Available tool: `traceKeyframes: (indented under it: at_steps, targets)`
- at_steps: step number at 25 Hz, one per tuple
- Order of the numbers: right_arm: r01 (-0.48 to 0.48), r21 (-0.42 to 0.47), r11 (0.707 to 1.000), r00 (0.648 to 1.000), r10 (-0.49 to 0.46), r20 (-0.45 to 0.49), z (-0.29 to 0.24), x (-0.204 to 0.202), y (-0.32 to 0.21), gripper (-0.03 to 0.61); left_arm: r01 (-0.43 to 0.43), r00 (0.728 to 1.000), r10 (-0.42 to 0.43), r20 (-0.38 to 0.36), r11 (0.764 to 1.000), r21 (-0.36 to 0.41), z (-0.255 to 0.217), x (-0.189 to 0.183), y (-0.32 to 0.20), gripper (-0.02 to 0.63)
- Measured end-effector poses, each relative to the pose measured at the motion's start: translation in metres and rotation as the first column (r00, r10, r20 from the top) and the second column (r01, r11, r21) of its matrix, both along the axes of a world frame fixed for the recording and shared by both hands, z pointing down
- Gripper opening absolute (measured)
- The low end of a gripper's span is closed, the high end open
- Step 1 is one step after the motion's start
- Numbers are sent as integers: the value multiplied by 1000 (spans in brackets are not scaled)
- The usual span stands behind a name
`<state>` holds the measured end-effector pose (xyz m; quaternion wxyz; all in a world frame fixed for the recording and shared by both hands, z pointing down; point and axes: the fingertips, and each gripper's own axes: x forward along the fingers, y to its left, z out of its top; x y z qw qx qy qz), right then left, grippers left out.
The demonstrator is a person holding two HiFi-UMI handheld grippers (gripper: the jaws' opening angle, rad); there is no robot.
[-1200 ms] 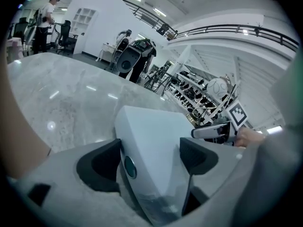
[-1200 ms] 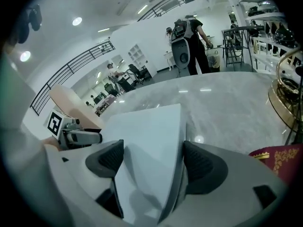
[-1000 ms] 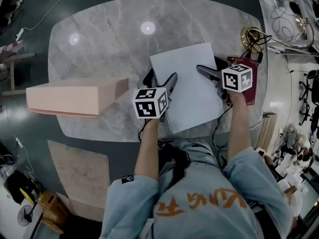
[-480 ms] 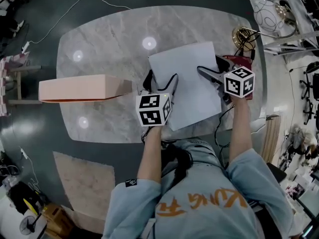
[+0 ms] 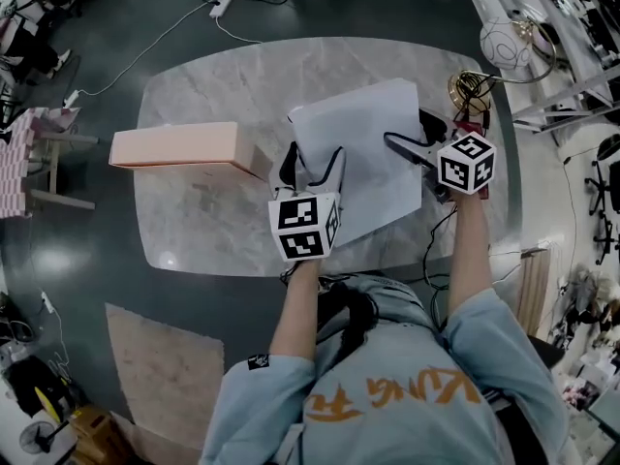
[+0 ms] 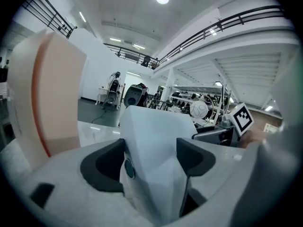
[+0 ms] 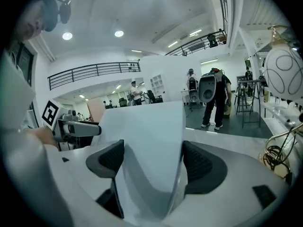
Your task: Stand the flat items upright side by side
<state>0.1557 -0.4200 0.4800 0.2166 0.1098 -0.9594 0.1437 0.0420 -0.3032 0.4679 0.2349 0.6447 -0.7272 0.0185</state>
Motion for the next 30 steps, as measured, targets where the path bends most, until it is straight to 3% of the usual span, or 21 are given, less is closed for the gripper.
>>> traceKeyframes:
  at_steps: [16, 22, 30]
  targets:
    - [137, 175, 975, 986, -151, 69, -53, -36, 33, 394, 72, 989, -82, 124, 994, 84, -59, -3, 58, 345]
    - [135, 205, 970, 985, -153, 75, -60, -46, 49, 394, 91, 979, -109, 171, 990, 107, -74, -2, 80, 346]
    - [119, 256, 959, 988, -139, 61, -55, -47, 62, 394, 88, 975, -103, 196, 993, 83, -60, 1, 99, 348]
